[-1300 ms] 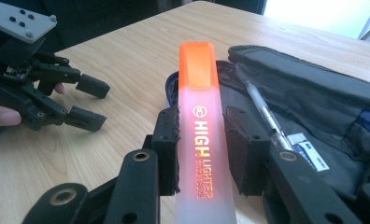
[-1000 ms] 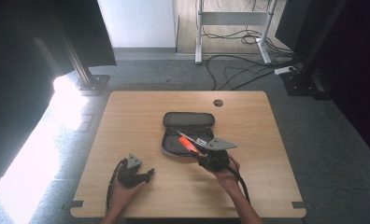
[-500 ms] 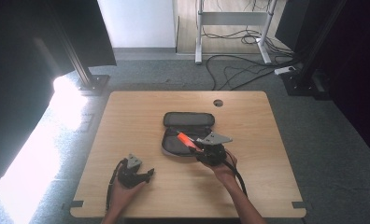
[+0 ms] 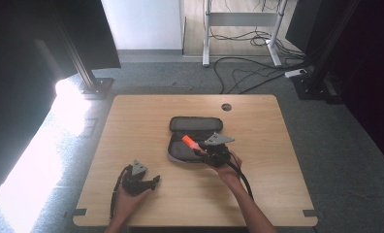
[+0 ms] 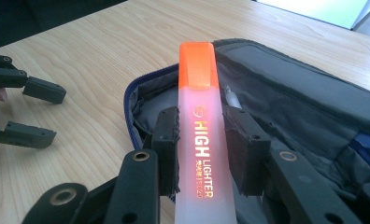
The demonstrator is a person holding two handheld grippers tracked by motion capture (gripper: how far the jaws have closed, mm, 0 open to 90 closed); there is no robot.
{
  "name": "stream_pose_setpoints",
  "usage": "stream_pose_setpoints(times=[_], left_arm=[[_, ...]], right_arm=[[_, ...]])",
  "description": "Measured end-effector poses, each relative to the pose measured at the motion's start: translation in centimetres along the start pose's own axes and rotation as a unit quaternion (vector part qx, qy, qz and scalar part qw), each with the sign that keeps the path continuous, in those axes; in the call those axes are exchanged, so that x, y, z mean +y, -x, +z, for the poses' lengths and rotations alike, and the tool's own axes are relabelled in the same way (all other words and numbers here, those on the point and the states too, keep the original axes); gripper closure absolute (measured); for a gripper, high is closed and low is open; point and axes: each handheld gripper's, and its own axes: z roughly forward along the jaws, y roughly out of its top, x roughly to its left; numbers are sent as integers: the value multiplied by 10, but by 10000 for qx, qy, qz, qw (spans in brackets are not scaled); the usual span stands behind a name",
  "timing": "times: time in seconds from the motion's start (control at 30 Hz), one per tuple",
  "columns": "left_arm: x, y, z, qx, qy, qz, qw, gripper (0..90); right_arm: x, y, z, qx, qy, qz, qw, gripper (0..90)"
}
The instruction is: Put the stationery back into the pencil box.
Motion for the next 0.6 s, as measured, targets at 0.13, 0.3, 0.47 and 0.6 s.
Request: stream_pose_setpoints(times=[0.13, 0.3, 0.47, 0.6], left_arm=[[0, 0, 0, 1, 8, -10, 10000, 316], [0, 0, 0, 7, 4, -7, 10000, 316], [0, 0, 0, 5, 4, -7, 10000, 316], [0, 0, 0, -5, 6, -16, 10000, 316]], right_arm=[[0, -1, 7, 17, -11, -68, 10000, 661], [0, 0, 14, 51, -28, -76, 10000, 661], [1, 3, 19, 41, -84, -72, 9999, 661], [3, 6, 22, 39, -114, -43, 9999, 661]])
